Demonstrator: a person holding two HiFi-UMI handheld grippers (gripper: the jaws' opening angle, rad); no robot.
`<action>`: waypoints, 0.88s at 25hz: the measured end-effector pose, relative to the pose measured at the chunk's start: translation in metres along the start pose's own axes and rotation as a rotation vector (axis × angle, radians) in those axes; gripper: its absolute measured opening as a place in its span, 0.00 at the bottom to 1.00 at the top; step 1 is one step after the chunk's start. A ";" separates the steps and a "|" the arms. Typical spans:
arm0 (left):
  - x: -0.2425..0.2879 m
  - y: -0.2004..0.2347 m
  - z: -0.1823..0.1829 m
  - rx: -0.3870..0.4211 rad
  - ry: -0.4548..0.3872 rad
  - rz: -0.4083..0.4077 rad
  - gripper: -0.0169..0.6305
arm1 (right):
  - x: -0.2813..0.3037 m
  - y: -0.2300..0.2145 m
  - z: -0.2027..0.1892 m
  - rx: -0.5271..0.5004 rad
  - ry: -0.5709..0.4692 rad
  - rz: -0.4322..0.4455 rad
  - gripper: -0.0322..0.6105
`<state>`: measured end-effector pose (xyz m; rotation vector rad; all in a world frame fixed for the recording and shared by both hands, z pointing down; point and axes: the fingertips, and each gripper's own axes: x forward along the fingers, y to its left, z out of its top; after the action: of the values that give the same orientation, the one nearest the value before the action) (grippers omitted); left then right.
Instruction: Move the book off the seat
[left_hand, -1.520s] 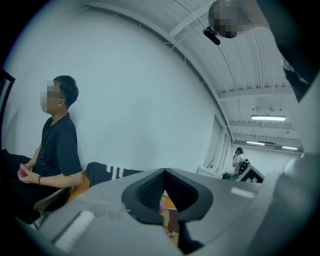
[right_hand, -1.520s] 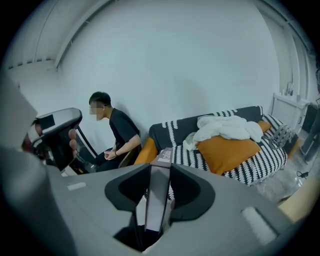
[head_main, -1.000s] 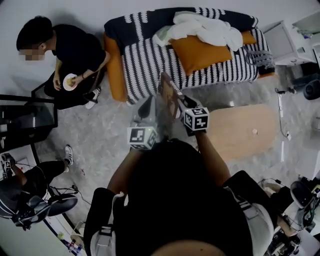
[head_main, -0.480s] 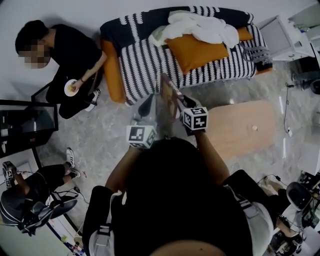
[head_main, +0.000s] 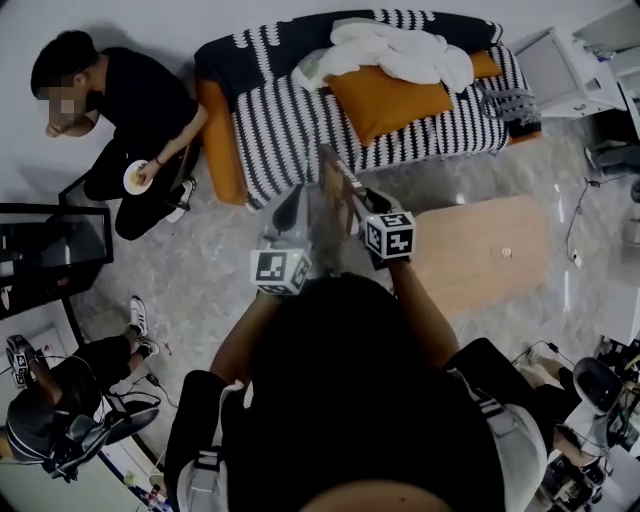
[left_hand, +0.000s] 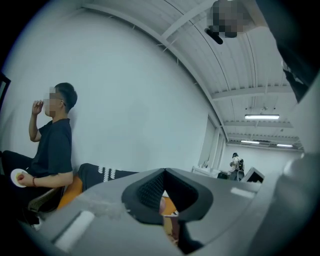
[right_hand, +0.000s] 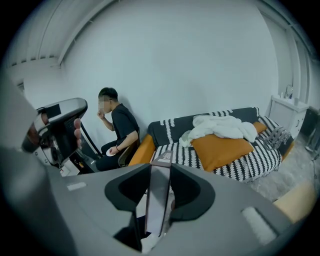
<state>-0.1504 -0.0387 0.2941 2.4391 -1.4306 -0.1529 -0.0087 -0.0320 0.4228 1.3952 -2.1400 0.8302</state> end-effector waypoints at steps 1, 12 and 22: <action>0.000 -0.002 -0.001 0.001 0.003 -0.003 0.03 | -0.001 -0.001 0.000 0.002 -0.002 -0.001 0.27; 0.002 -0.029 -0.001 0.068 0.003 -0.051 0.03 | -0.029 -0.013 -0.010 0.039 -0.037 -0.015 0.27; -0.013 -0.075 -0.008 0.059 0.008 -0.108 0.03 | -0.072 -0.021 -0.053 0.037 -0.026 -0.063 0.27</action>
<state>-0.0925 0.0083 0.2772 2.5627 -1.3179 -0.1265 0.0410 0.0451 0.4193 1.4925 -2.0983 0.8358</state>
